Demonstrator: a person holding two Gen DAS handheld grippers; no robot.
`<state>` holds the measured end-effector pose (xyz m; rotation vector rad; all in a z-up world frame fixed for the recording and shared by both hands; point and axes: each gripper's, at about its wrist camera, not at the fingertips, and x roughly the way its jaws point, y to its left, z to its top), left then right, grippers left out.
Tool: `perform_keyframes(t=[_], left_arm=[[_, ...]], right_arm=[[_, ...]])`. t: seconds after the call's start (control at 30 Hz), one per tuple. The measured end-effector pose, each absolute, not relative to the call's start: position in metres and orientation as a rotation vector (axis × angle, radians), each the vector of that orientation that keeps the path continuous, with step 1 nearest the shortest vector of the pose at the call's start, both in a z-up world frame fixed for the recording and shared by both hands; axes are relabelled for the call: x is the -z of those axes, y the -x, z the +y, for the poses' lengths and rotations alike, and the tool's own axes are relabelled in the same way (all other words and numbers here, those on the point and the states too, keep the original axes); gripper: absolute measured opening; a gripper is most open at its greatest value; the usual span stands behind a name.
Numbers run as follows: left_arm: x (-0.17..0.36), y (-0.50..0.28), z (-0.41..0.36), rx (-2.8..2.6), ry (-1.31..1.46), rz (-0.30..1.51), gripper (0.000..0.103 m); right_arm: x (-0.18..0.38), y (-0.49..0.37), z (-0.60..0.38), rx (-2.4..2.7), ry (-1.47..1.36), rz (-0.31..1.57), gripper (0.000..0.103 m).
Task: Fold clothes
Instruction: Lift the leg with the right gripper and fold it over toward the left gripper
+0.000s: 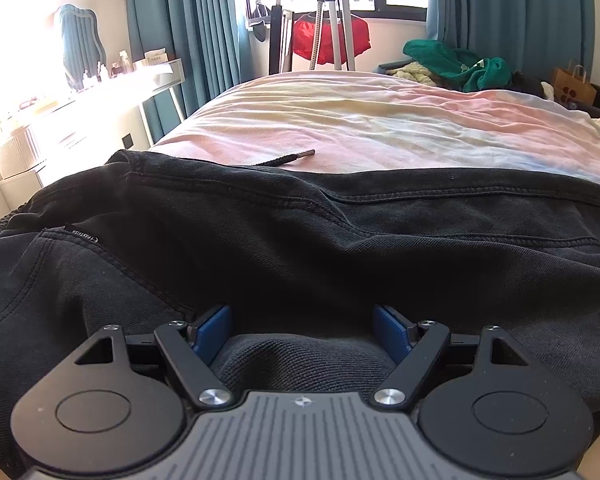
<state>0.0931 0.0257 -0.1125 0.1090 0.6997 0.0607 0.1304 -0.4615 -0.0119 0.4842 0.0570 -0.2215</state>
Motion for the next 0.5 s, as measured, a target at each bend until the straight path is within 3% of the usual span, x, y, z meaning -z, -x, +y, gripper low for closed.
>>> perform_keyframes(t=[0.23, 0.5], left_arm=[[0.111, -0.094, 0.026, -0.055, -0.1, 0.701, 0.079], [0.091, -0.089, 0.043, -0.03, -0.01, 0.693, 0.079]], right_arm=[[-0.025, -0.128, -0.34, -0.033, -0.024, 0.021, 0.008], [0.045, -0.112, -0.207, -0.291, 0.328, 0.275, 0.008]])
